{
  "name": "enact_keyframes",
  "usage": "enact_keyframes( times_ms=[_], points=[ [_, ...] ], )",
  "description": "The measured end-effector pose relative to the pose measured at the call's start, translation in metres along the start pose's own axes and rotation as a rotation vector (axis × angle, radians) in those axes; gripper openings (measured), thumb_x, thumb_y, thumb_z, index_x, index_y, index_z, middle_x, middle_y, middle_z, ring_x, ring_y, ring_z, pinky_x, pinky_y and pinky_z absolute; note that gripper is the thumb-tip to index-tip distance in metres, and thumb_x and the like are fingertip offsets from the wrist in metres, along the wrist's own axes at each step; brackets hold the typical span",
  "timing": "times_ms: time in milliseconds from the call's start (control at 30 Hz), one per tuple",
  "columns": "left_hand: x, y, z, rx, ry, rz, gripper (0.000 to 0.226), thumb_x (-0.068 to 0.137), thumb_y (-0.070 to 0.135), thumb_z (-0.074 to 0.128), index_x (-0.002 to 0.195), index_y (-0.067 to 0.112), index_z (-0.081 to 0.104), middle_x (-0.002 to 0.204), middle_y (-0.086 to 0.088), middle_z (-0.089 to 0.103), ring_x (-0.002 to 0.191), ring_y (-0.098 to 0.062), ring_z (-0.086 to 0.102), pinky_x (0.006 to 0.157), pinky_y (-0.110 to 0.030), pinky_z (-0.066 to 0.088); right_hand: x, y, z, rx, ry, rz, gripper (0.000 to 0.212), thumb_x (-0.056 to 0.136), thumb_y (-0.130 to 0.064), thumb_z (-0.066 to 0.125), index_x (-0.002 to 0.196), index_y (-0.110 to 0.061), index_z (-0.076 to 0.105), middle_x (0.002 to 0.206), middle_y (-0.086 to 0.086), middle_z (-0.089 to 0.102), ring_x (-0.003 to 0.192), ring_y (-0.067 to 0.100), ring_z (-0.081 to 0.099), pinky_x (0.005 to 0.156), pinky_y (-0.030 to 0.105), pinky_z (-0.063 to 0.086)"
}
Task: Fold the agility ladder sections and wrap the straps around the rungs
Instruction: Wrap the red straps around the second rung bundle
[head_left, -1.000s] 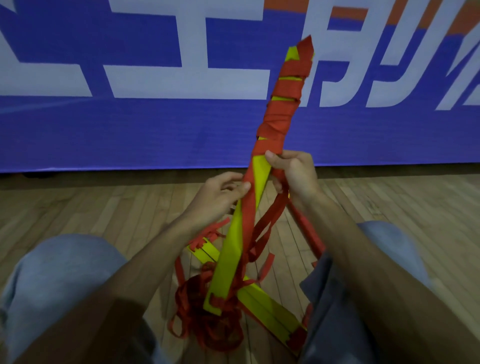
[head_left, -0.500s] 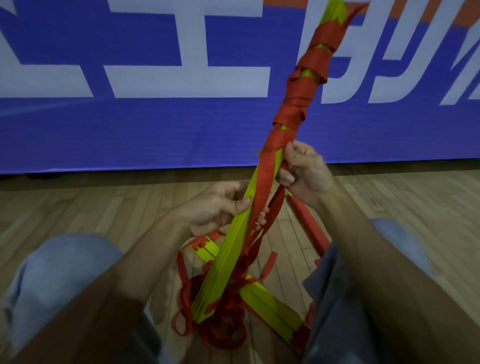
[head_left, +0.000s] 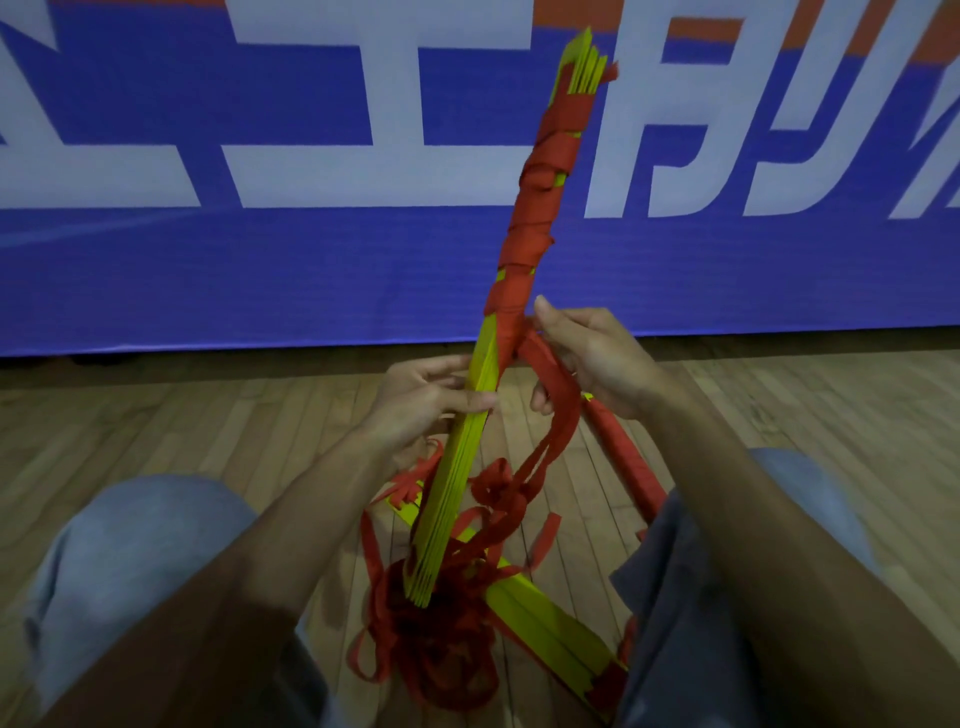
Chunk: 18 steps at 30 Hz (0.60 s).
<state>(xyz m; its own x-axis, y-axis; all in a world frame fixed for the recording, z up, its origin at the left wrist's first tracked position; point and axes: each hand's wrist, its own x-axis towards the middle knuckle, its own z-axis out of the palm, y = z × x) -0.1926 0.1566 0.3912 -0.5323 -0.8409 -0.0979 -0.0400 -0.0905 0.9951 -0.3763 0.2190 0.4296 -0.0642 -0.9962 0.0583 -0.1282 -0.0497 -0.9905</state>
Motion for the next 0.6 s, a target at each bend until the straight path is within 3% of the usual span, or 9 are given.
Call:
enact_keyframes(
  times_ms=[133,267,400,600],
  points=[
    [0.002,-0.005,0.007,0.069,0.141,0.056,0.049,0.061,-0.001,0.085,0.107,0.013,0.072,0.088,-0.004,0.076,0.073,-0.011,0.072,0.061,-0.025,0.055,0.001,0.001,0.009,-0.049,0.074,-0.05,0.038,0.096,-0.036,0.056,0.102,0.001,0.067,0.079,0.019,0.071,0.043,0.022,0.061,0.043,0.028,0.051],
    [0.008,-0.014,0.009,0.356,0.253,0.17,0.056,0.056,0.014,0.093,0.106,0.015,0.068,0.087,0.0,0.074,0.073,-0.014,0.071,0.068,-0.035,0.06,0.008,0.012,0.02,-0.138,0.284,-0.104,0.018,0.09,-0.028,0.068,0.085,-0.012,0.07,0.069,0.009,0.07,0.034,0.02,0.055,0.035,0.023,0.042],
    [0.007,-0.012,0.011,0.568,0.222,0.215,0.061,0.057,0.026,0.093,0.106,0.017,0.057,0.085,0.007,0.066,0.074,-0.009,0.066,0.069,-0.034,0.056,0.014,0.018,0.019,-0.158,0.435,-0.131,0.024,0.087,-0.031,0.072,0.071,-0.013,0.069,0.067,0.03,0.066,0.031,0.022,0.047,0.035,0.023,0.036],
    [0.005,-0.014,0.013,0.612,0.137,0.209,0.068,0.057,0.035,0.092,0.108,0.021,0.051,0.096,0.002,0.064,0.085,-0.015,0.065,0.074,-0.037,0.056,0.013,0.013,0.011,-0.06,0.423,-0.129,0.032,0.082,-0.025,0.075,0.085,0.006,0.07,0.077,0.039,0.062,0.033,0.019,0.04,0.035,0.024,0.031]
  ],
)
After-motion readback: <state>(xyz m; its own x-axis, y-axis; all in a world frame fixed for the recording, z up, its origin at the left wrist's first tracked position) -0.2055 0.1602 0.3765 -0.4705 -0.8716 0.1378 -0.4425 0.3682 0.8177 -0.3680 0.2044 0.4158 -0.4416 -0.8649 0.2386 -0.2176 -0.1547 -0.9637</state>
